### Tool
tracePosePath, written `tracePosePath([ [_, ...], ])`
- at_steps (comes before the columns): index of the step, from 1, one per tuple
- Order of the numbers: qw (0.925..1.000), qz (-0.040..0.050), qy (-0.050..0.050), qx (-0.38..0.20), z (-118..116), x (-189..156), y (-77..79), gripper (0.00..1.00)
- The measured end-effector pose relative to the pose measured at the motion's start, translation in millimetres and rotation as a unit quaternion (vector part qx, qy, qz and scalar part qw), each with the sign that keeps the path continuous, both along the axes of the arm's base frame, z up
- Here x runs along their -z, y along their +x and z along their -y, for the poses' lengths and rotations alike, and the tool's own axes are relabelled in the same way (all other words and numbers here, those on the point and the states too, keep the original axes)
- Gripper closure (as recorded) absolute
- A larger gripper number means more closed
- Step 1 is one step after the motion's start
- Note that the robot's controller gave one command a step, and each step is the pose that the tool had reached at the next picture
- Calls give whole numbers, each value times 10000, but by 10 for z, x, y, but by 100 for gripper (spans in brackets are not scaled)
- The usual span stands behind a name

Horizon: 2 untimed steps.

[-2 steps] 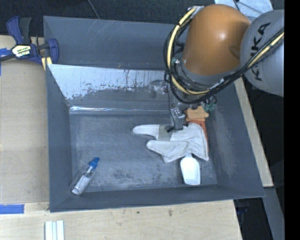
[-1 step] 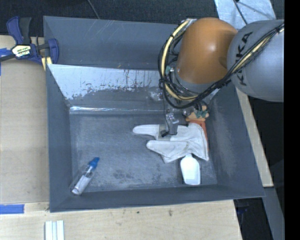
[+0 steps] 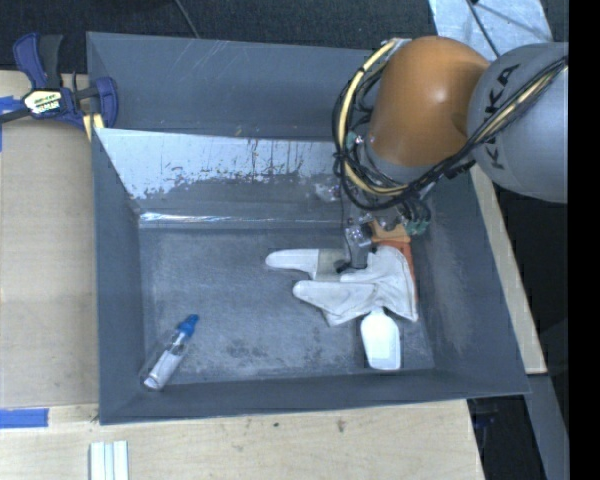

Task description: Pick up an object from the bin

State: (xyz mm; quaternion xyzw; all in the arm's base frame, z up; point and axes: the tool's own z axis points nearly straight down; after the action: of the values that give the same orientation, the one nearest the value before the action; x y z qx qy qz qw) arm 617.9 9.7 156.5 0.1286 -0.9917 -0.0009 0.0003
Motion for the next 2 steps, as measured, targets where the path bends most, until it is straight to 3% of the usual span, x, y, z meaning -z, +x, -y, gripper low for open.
tracePosePath([
  [1,9997,36,-9,-248,126,202,-336,0],
  [2,9992,15,-5,407,123,509,-483,100],
])
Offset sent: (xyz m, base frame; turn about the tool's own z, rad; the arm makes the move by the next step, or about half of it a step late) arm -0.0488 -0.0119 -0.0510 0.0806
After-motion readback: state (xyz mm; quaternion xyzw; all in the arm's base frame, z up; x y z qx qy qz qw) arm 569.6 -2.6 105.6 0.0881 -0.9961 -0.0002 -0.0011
